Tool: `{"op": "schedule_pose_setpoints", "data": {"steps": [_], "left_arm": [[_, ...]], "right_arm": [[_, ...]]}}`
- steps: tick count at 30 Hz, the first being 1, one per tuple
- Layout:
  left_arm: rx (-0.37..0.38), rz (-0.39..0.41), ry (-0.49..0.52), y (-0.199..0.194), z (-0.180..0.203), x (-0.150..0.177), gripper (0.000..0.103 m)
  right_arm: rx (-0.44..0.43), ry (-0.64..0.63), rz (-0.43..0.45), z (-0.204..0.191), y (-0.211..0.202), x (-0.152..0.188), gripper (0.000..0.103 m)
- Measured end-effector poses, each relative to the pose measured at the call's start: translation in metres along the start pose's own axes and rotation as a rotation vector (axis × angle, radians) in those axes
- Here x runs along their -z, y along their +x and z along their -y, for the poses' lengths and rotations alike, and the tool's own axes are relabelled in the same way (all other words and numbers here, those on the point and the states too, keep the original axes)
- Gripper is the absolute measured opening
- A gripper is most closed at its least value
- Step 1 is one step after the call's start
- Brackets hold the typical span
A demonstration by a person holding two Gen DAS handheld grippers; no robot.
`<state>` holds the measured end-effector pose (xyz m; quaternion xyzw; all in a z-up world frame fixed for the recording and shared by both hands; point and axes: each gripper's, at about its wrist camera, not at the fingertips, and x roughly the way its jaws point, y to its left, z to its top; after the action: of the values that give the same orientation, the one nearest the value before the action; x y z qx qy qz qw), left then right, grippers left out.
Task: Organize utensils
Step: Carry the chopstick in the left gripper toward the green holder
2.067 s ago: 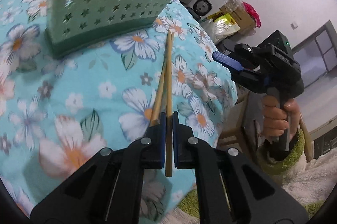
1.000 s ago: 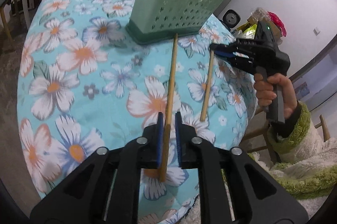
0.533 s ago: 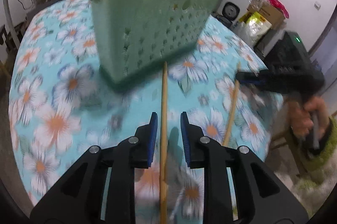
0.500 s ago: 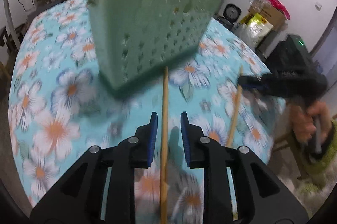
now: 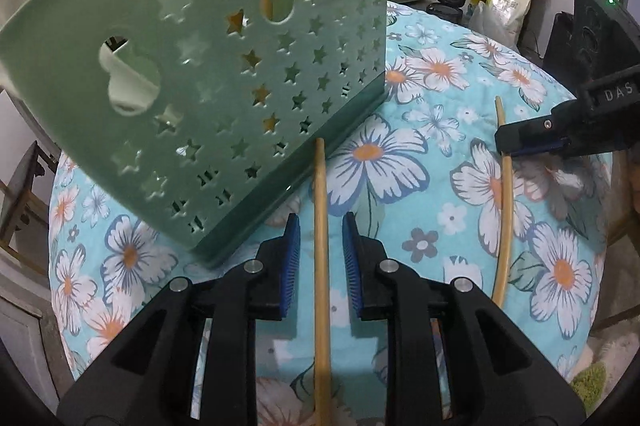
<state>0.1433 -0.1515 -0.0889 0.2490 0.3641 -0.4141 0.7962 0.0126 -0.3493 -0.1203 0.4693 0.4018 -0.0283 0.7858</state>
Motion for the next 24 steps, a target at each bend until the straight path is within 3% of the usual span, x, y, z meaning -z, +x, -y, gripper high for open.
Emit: {"op": "schedule_pose_setpoints", "data": {"steps": [4,8,18,21,23,24], "left_arm": [[0.009,-0.001,-0.014,0.001,-0.001,-0.003,0.02],[0.025,0.0,-0.017,0.003,0.003,-0.003,0.005],[0.067,-0.049,-0.057,-0.01,-0.001,0.013,0.005],[0.082,-0.054,-0.077,-0.012,-0.006,0.012,0.014],[0.094,-0.05,-0.094,-0.012,-0.009,0.009,0.025],[0.099,-0.05,-0.098,-0.012,-0.01,0.007,0.025]], "right_arm": [[-0.008,0.003,-0.008,0.002,-0.002,-0.002,0.015],[0.004,-0.008,0.012,0.0,-0.008,-0.008,0.016],[0.02,-0.002,0.025,-0.001,-0.001,-0.013,0.016],[0.018,0.002,0.023,-0.001,-0.002,-0.012,0.016],[0.024,0.001,0.023,-0.002,-0.003,-0.011,0.017],[0.024,0.003,0.023,-0.002,-0.004,-0.012,0.021]]}}
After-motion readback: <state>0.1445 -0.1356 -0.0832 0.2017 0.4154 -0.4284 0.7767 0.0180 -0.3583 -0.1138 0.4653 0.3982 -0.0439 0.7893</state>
